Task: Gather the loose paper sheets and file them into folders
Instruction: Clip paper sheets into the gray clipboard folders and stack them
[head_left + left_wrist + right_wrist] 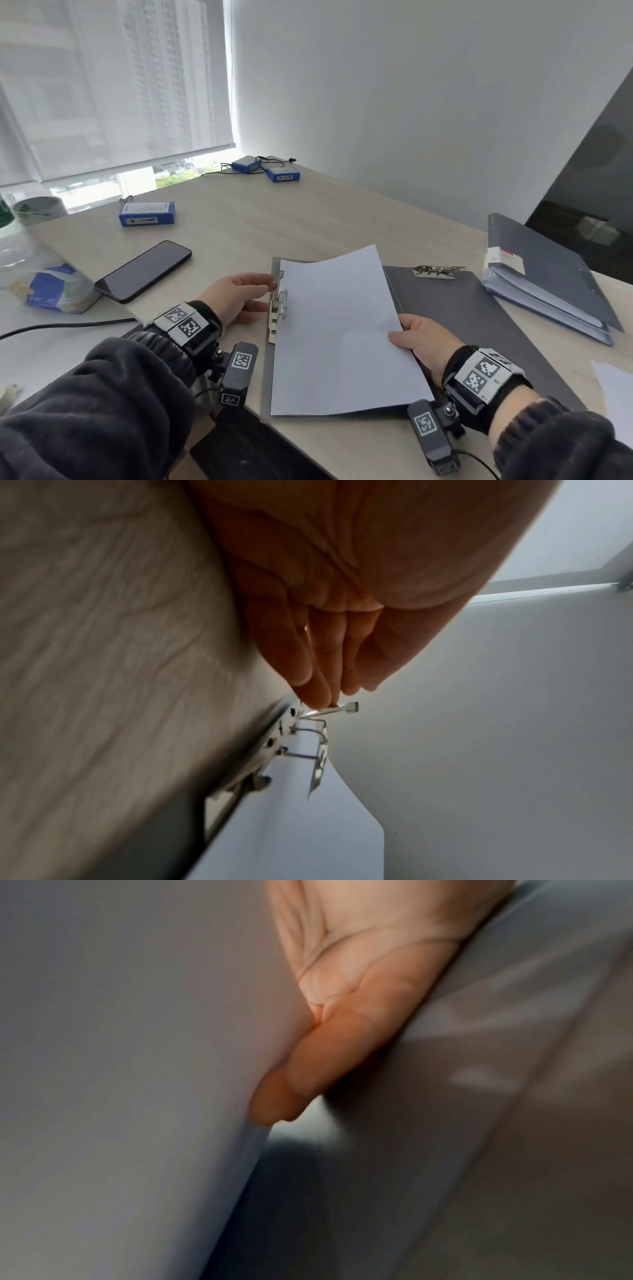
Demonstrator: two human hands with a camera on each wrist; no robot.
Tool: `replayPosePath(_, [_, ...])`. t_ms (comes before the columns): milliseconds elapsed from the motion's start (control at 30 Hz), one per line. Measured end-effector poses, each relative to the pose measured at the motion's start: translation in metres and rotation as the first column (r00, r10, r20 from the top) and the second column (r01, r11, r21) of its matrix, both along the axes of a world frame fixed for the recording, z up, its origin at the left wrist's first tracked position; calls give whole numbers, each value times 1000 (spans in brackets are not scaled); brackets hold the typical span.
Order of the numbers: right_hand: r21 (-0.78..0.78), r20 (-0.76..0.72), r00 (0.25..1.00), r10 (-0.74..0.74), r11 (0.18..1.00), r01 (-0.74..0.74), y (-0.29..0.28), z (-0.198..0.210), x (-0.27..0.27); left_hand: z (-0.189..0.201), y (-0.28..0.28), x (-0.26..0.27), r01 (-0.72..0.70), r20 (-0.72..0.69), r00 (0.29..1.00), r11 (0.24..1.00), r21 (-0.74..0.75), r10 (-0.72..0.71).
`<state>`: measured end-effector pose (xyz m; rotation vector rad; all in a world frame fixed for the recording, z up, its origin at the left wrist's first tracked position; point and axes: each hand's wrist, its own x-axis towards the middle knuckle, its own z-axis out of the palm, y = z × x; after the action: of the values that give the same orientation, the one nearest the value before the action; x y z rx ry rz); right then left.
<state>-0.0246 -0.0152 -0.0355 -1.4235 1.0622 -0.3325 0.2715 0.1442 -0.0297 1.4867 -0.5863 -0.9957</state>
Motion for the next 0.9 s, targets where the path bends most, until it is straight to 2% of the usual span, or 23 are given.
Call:
replayPosePath(233, [0,7,1000,13,1000,-13,-1,-1,1,-1,4,-4,28,35,999,1000,6,-29])
replayPosePath(400, [11,20,1000,20,1000,-20,-1,-1,0,-3,12,-3,102,93,990,994,31,-104])
replayPosePath(567, [11,28,999,20,1000,-20,-1,-2,0,-2,13,-2,156,63,986,987,21,-157])
replayPosePath(633, [4,26,999,20,1000,-20,0,-2,0,1,13,-1,183,95,978,981,55,-188])
replayPosePath(700, [0,26,999,20,1000,-20,0,-2,0,4,13,0,218,246,937,966,140,-247])
replayPosePath(767, [0,28,999,20,1000,-20,0,-1,0,8,12,-1,220,403,864,946,238,-302])
replayPosePath(900, [7,41,999,22,1000,-22,1,-1,-1,17,6,-3,245,580,659,866,437,-479])
